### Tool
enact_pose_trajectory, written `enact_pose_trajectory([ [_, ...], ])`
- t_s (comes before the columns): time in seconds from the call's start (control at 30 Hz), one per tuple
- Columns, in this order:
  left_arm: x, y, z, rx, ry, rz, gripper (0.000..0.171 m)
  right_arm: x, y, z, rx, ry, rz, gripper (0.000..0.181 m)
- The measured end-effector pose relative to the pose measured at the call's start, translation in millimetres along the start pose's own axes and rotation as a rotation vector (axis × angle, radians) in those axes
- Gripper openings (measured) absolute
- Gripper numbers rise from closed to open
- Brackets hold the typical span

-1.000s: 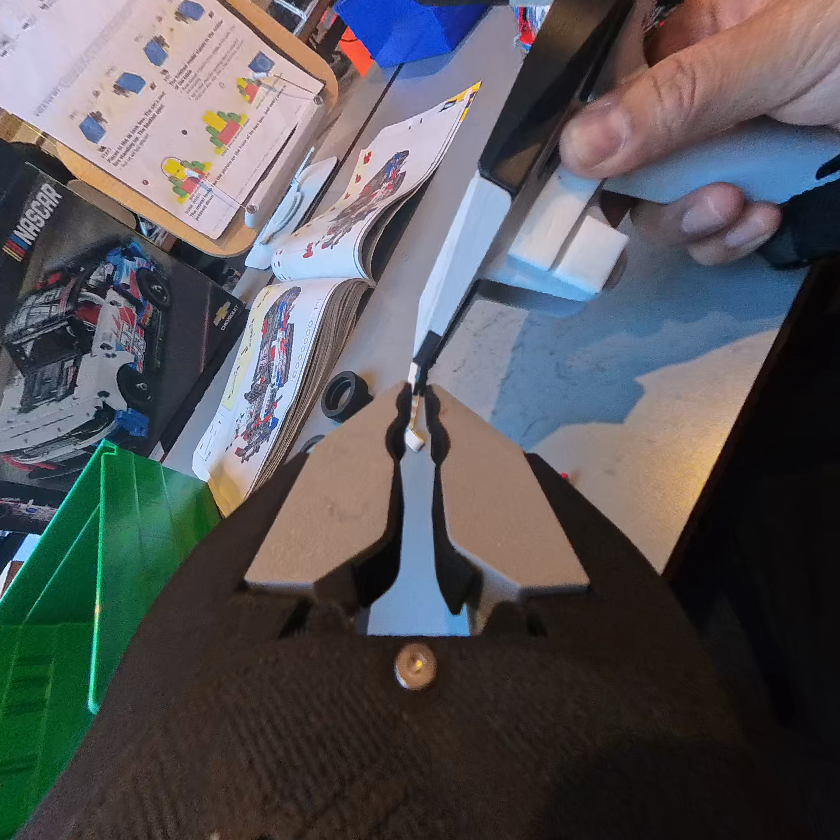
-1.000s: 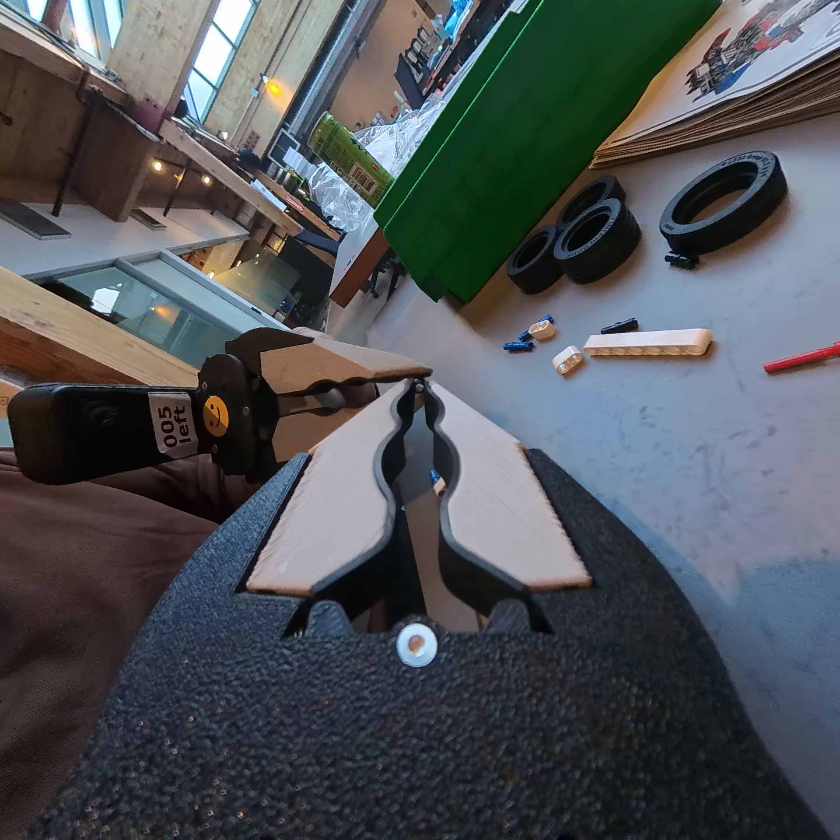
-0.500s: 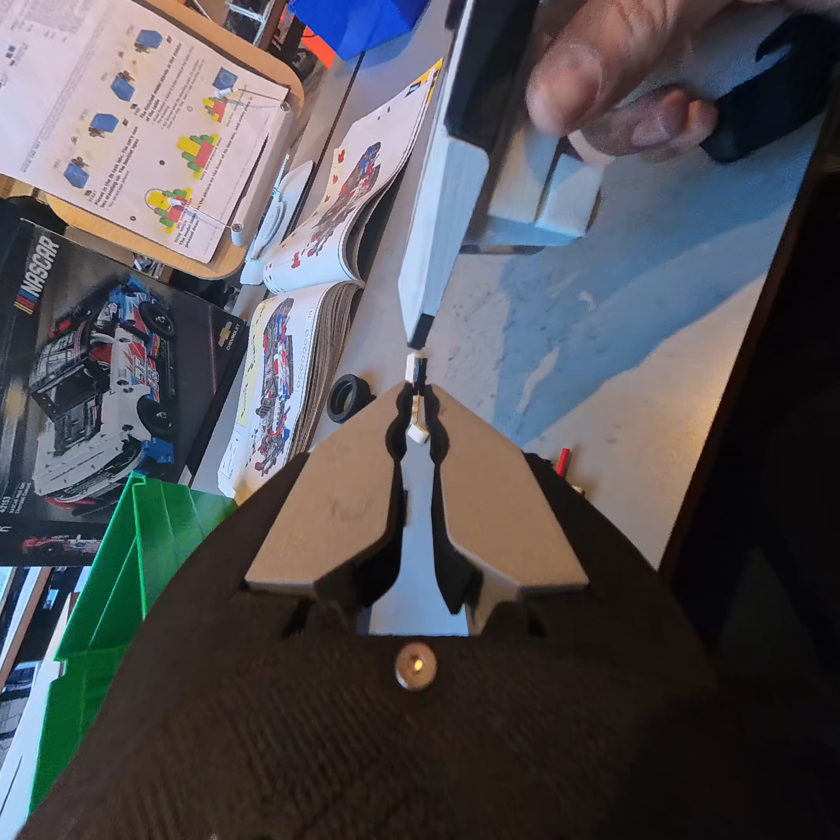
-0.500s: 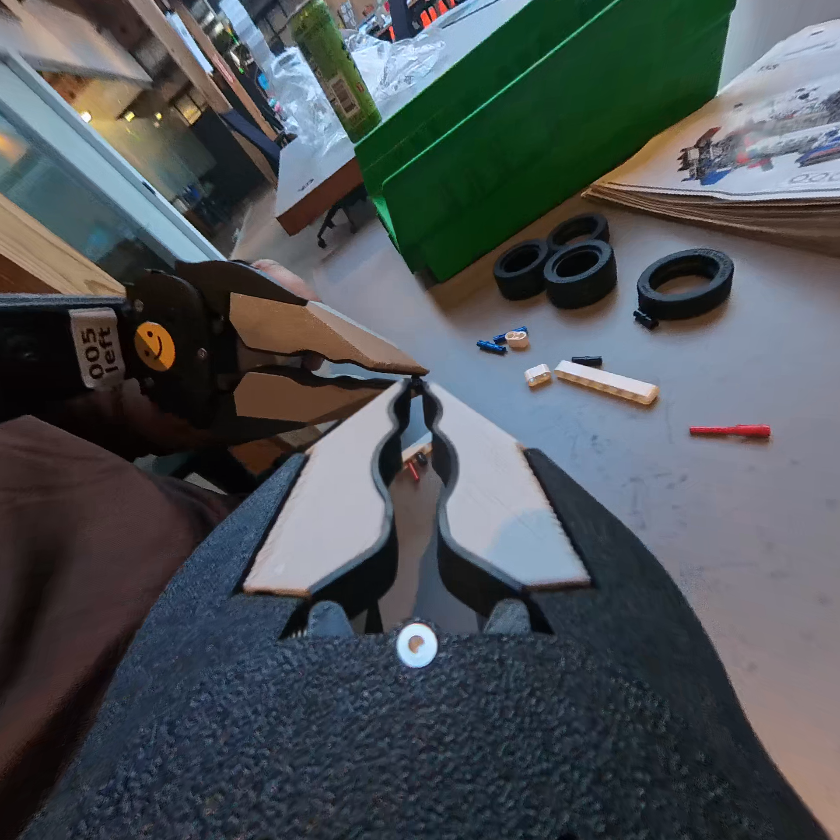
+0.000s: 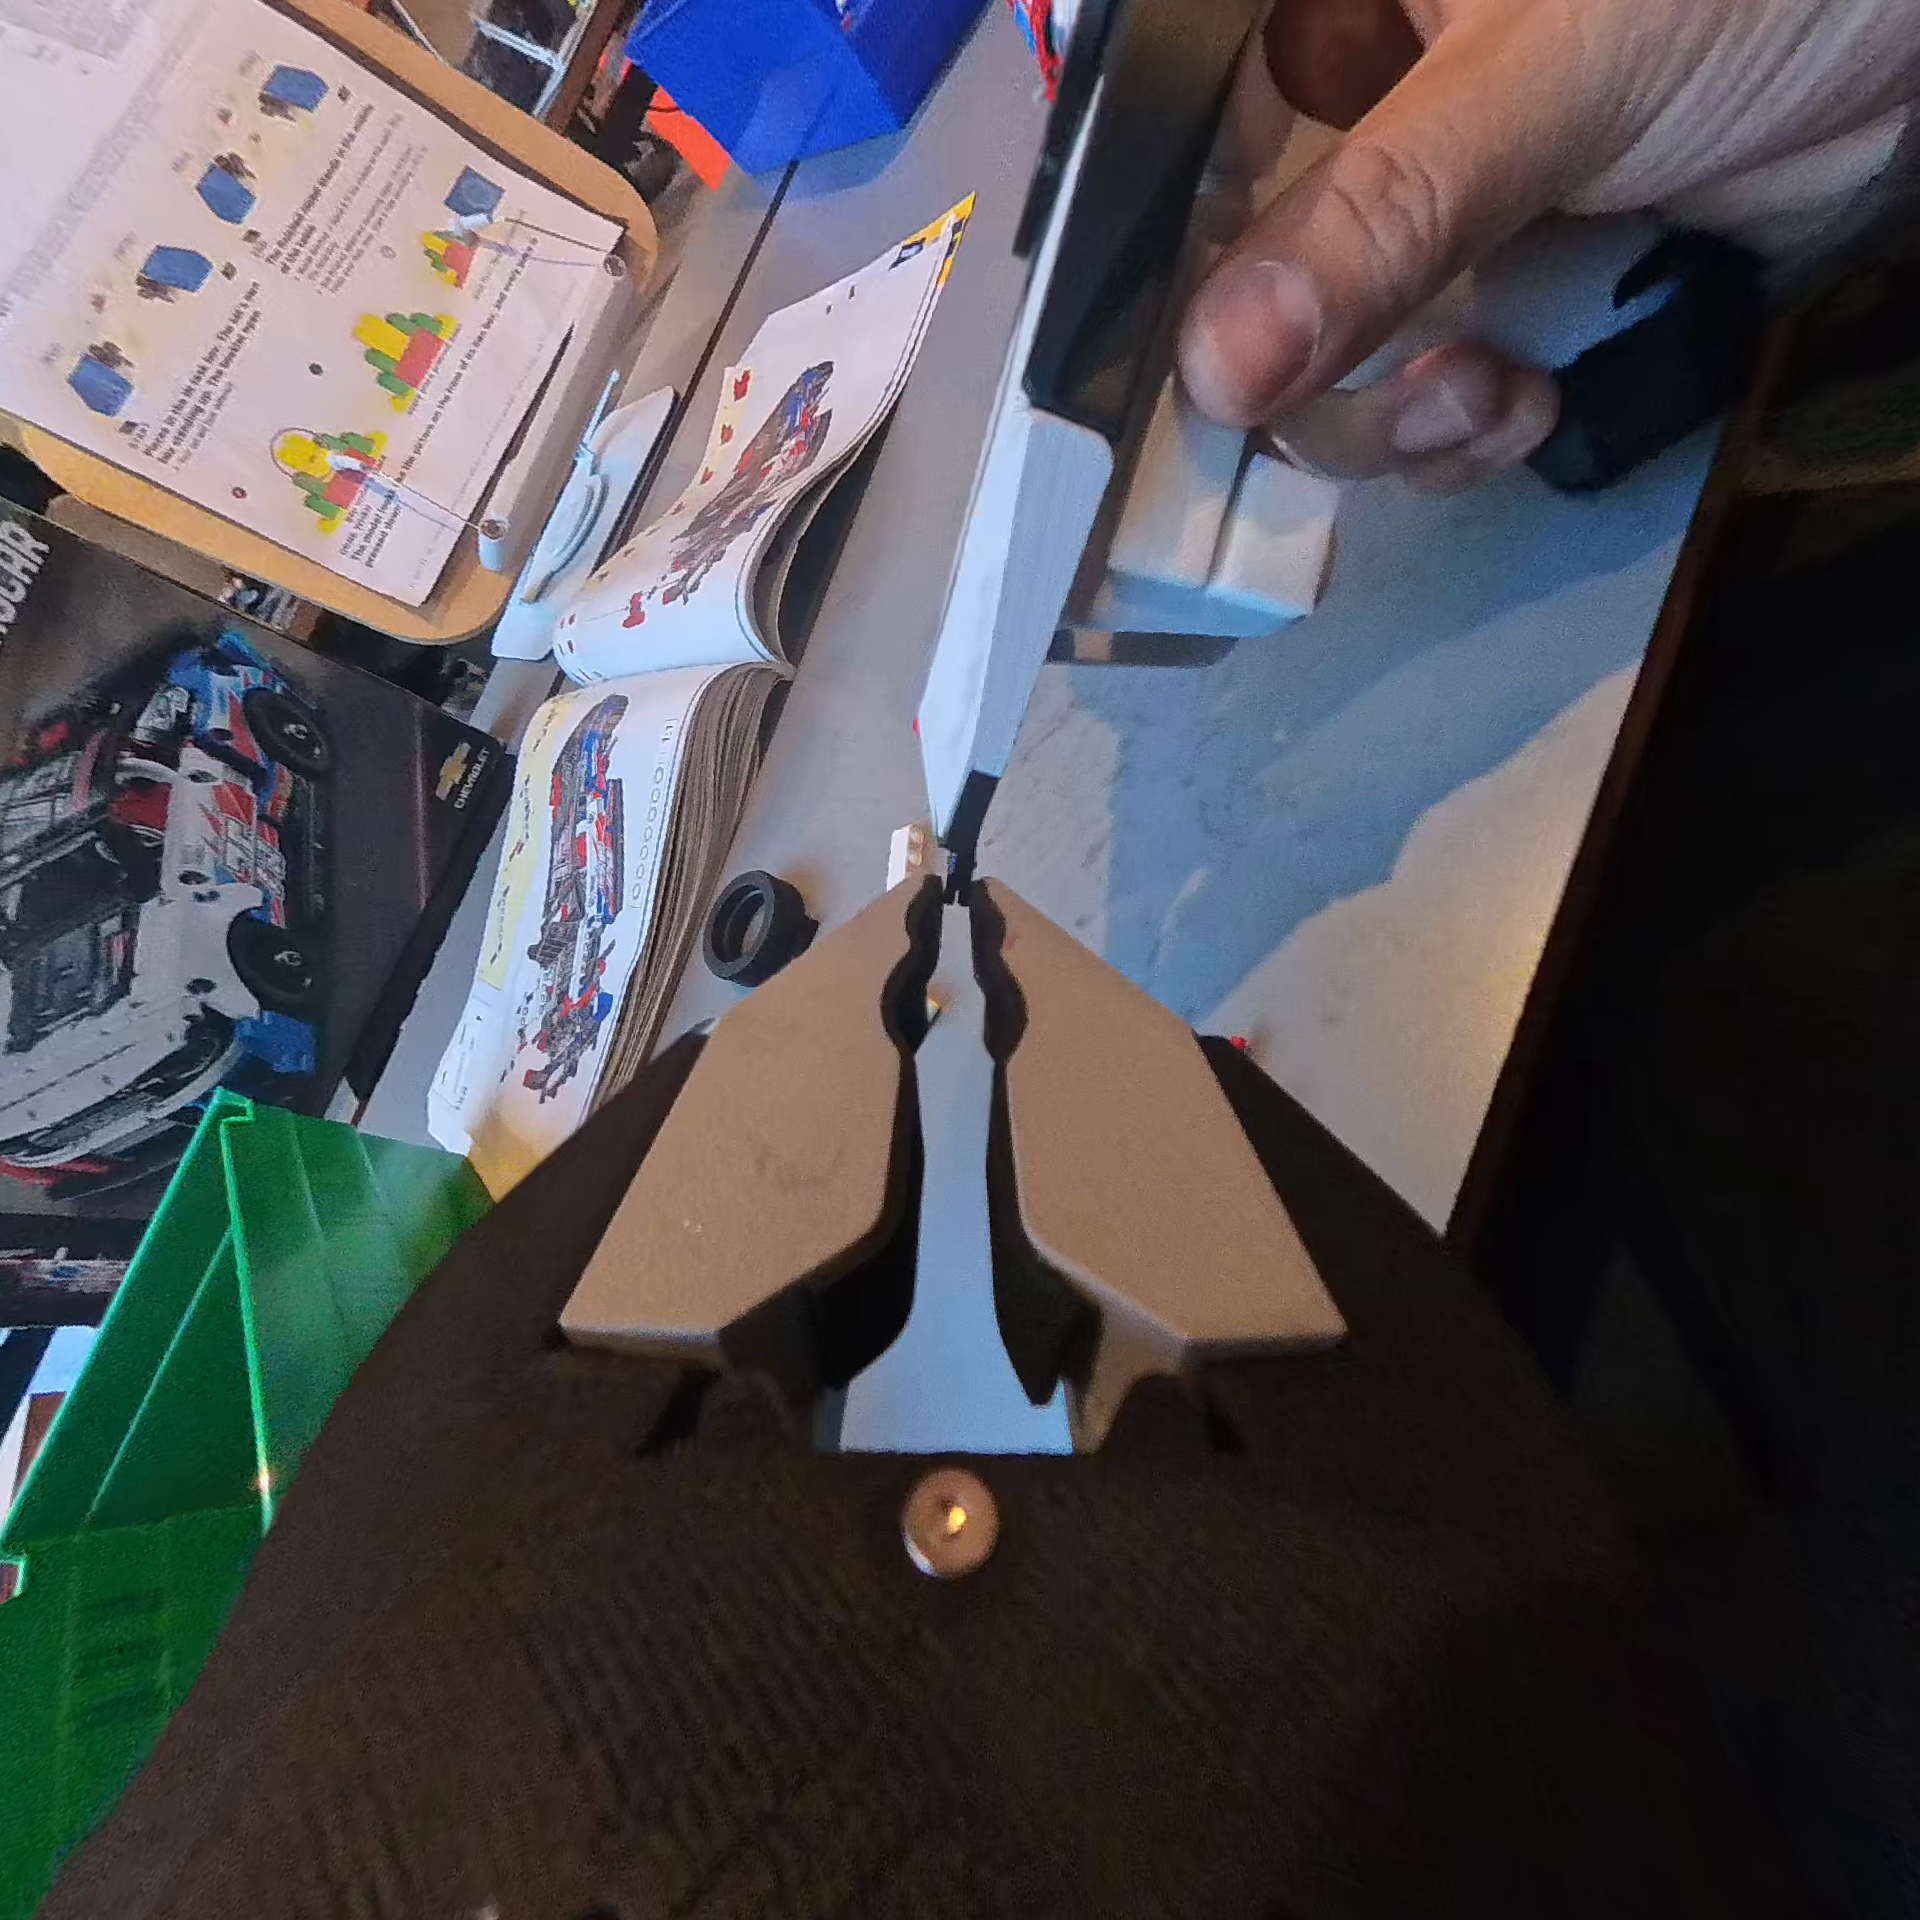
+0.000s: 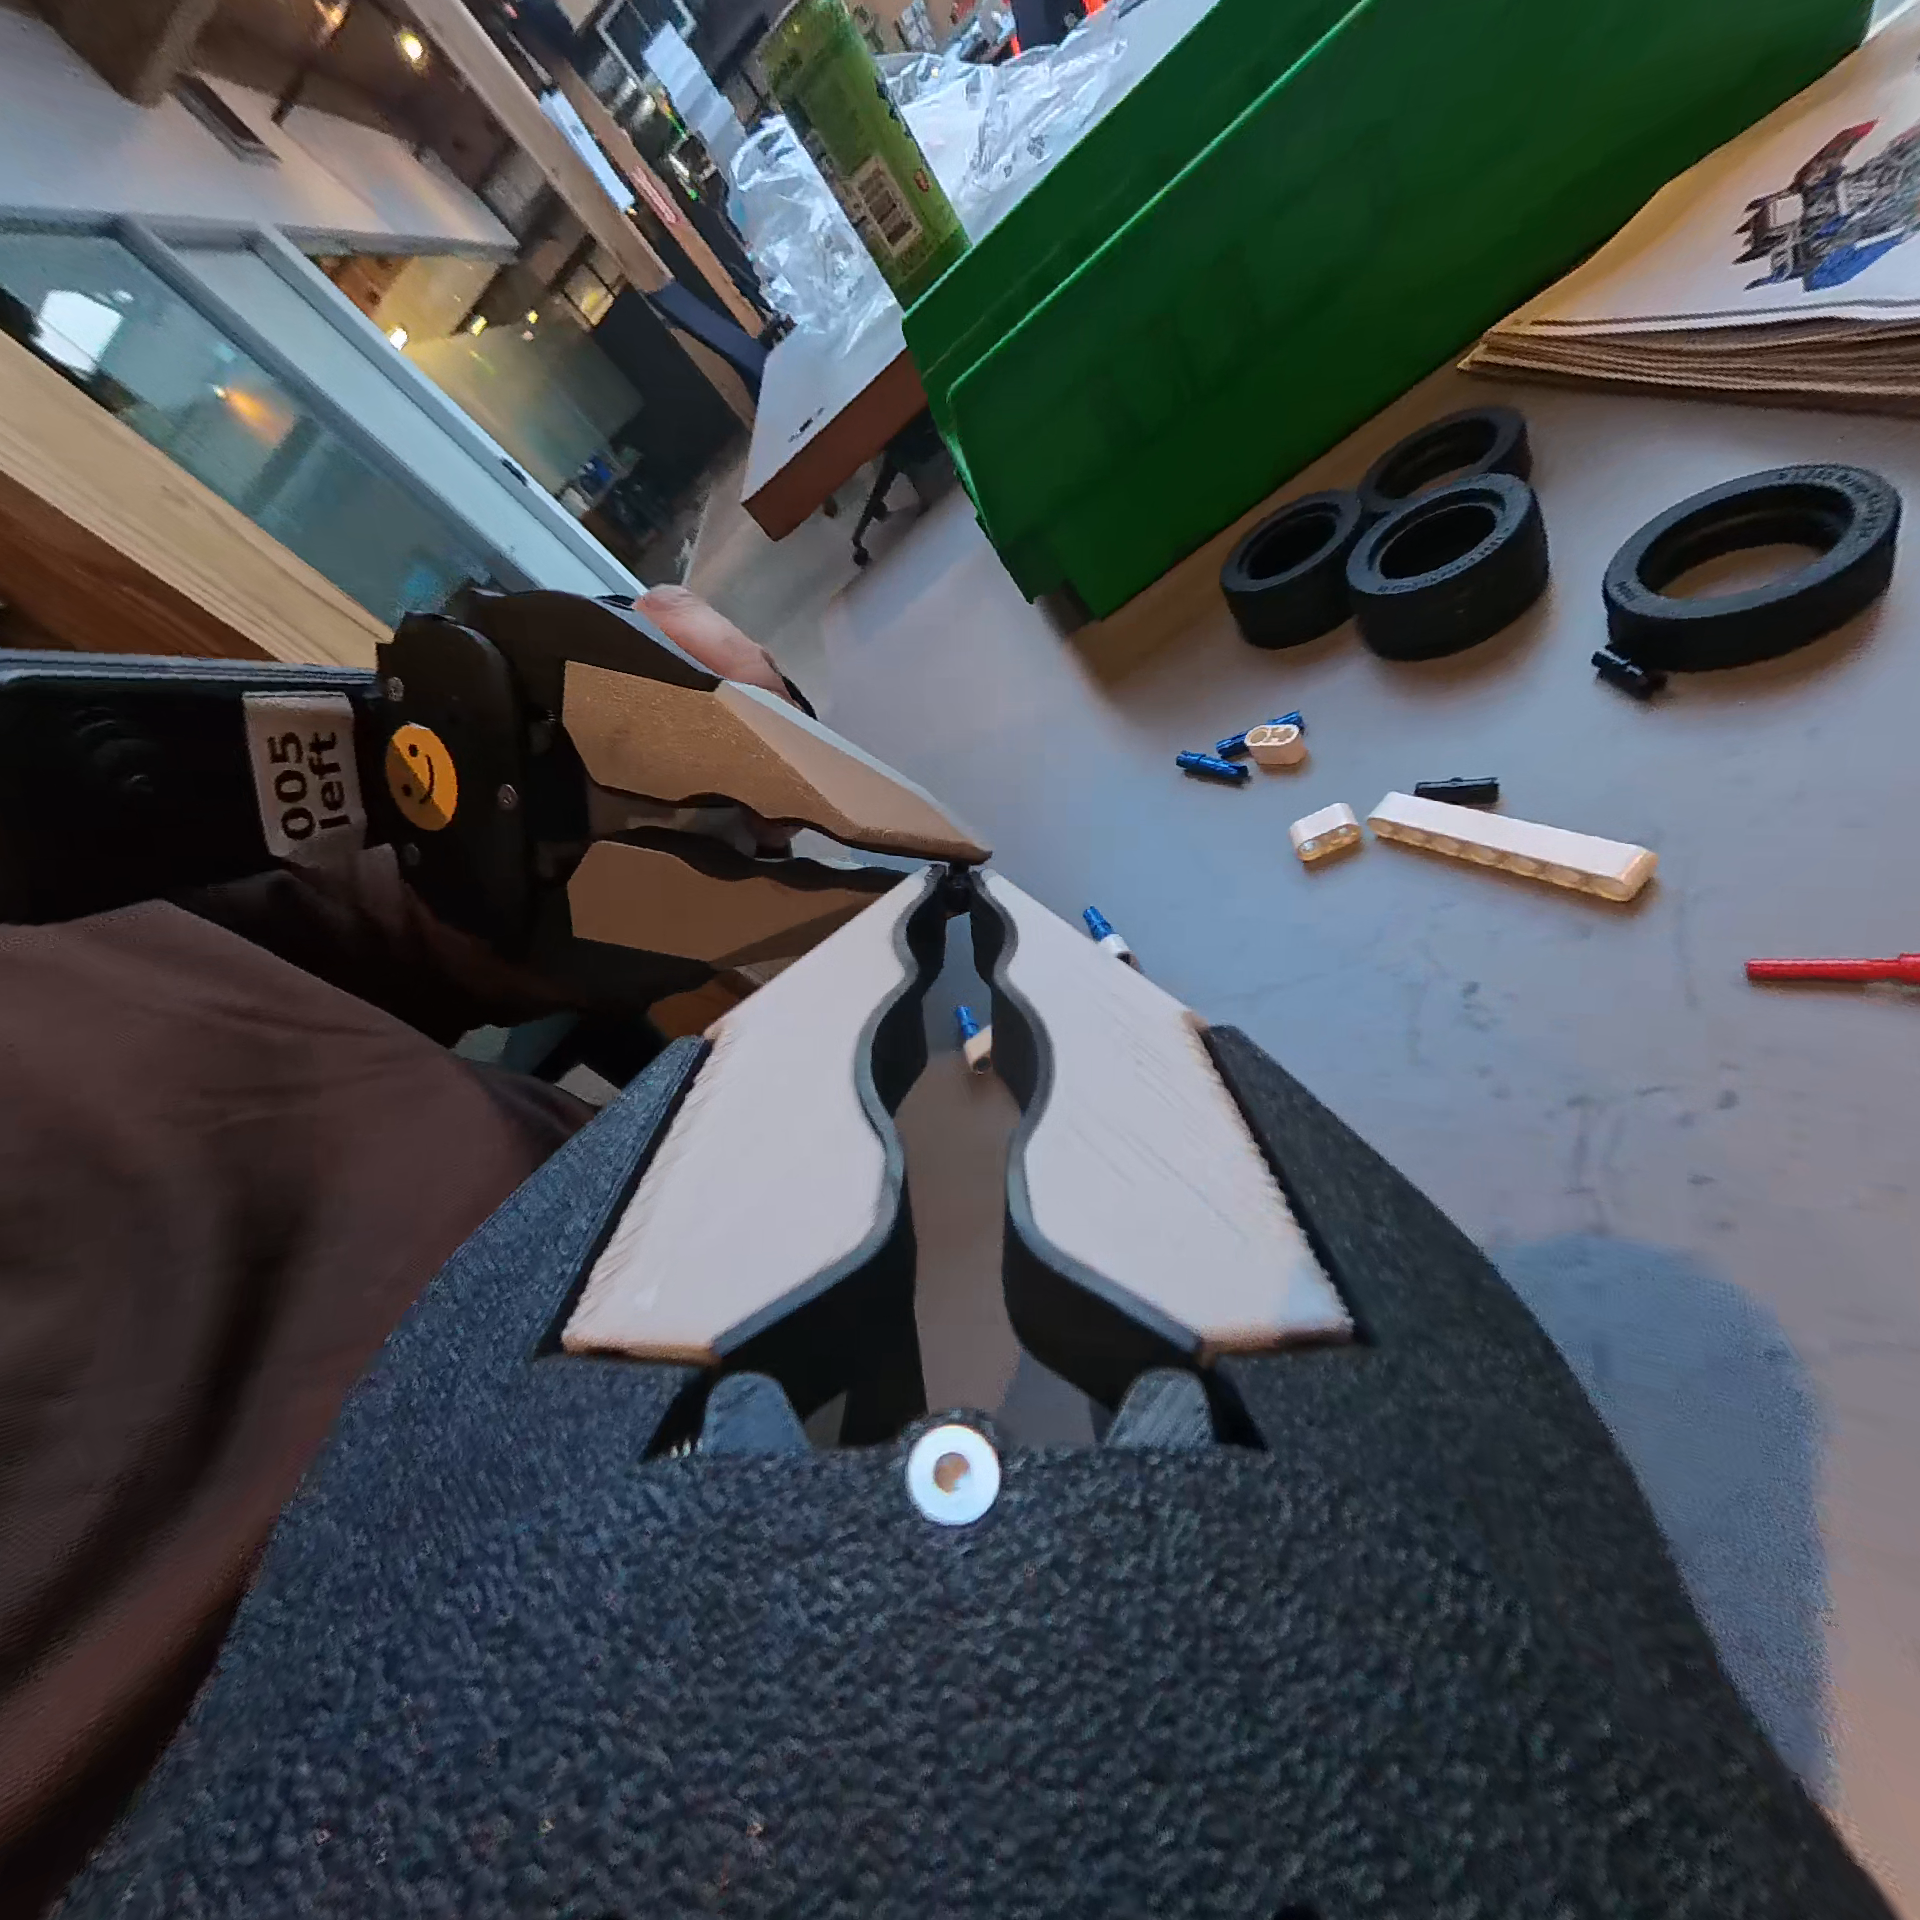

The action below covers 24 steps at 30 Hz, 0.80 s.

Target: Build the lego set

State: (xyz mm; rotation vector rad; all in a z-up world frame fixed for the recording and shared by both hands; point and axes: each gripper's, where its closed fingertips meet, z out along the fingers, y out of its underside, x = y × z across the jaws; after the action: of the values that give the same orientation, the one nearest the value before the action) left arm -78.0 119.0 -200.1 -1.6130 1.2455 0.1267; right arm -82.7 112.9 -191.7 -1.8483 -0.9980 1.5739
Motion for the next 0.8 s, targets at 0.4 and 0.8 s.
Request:
enact_pose_trajectory([
  [0.4, -0.6, -0.6, 1.7, 0.008, -0.003, -0.005, 0.002, 0.5, -0.6, -0.4, 0.008, -0.018, 0.017, 0.005],
  [0.8, 1.4, 2.4, 4.8, 0.006, 0.018, -0.050, 0.010, 5.6, 0.8, 0.2, 0.019, -0.022, 0.079, 0.004],
])
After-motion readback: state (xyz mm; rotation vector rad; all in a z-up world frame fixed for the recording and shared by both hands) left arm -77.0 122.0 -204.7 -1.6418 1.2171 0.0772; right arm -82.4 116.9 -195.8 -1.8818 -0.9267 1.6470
